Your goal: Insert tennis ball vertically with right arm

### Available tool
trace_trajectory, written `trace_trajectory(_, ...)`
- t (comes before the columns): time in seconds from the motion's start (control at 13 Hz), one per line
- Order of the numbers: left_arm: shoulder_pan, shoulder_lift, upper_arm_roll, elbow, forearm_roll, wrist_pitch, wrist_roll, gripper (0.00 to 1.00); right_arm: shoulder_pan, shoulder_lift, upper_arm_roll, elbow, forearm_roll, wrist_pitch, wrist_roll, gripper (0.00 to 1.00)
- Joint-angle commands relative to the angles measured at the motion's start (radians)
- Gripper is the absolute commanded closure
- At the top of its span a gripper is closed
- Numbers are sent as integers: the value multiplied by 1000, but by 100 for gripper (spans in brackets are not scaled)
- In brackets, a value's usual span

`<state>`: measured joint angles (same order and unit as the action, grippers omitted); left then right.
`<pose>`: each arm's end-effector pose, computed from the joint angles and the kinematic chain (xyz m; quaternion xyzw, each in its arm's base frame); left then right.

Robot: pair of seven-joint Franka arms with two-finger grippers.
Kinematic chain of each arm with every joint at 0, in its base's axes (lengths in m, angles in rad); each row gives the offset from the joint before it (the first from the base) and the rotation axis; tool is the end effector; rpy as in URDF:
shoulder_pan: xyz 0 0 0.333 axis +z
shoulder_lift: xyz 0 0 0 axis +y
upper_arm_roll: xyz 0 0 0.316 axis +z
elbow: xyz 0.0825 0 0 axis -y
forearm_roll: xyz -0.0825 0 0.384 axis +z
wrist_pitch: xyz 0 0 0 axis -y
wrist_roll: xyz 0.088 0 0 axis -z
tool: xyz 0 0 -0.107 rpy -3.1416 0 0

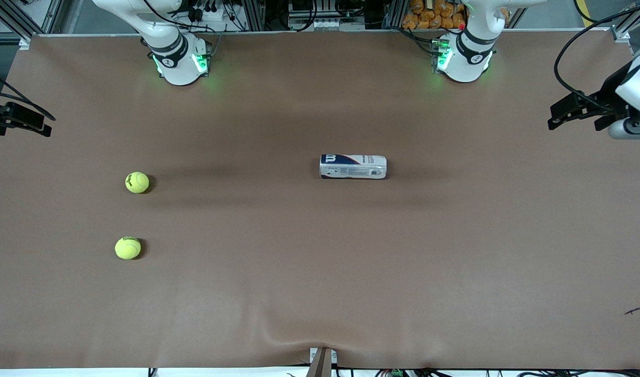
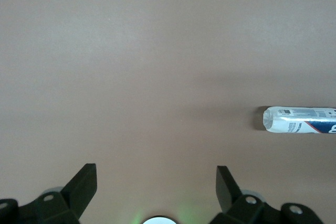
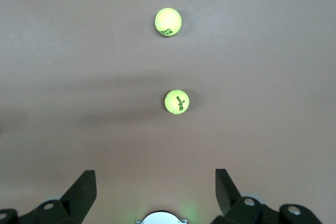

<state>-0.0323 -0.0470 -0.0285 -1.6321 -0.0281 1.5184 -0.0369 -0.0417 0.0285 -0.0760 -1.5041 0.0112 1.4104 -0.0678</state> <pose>0.5322 -0.0359 0.6169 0.9993 -0.0122 -0.0340 0.0117 0.5428 -0.0622 0.6267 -0.9978 0.0244 0.0603 0.0101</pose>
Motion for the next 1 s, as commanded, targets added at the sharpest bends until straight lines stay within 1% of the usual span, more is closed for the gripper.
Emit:
trace_trajectory(0.0, -8, 36, -31, 3, 4, -4, 20, 0, -15, -16, 21, 2, -19, -11, -10, 0)
trace_trajectory(0.23, -9, 96, -102, 11, -41, 3, 3, 0, -7, -16, 25, 5, -16, -7, -7, 0)
trace_trajectory(0.46, -11, 166, -158, 17, -44, 5, 19, 0, 2, -13, 24, 4, -16, 2, -7, 0)
trace_trajectory(0.54, -20, 197, -184, 38, -44, 5, 20, 0, 2, -13, 22, 2, -16, 1, -7, 0)
trace_trajectory(0.69, -64, 239, -221, 47, -29, 22, 20, 0, 0, -13, 22, 1, -17, -8, -10, 0)
trace_trajectory(0.92, -187, 298, -226, 54, -12, 103, 20, 0, 3, -1, 21, -2, -17, 4, -10, 0)
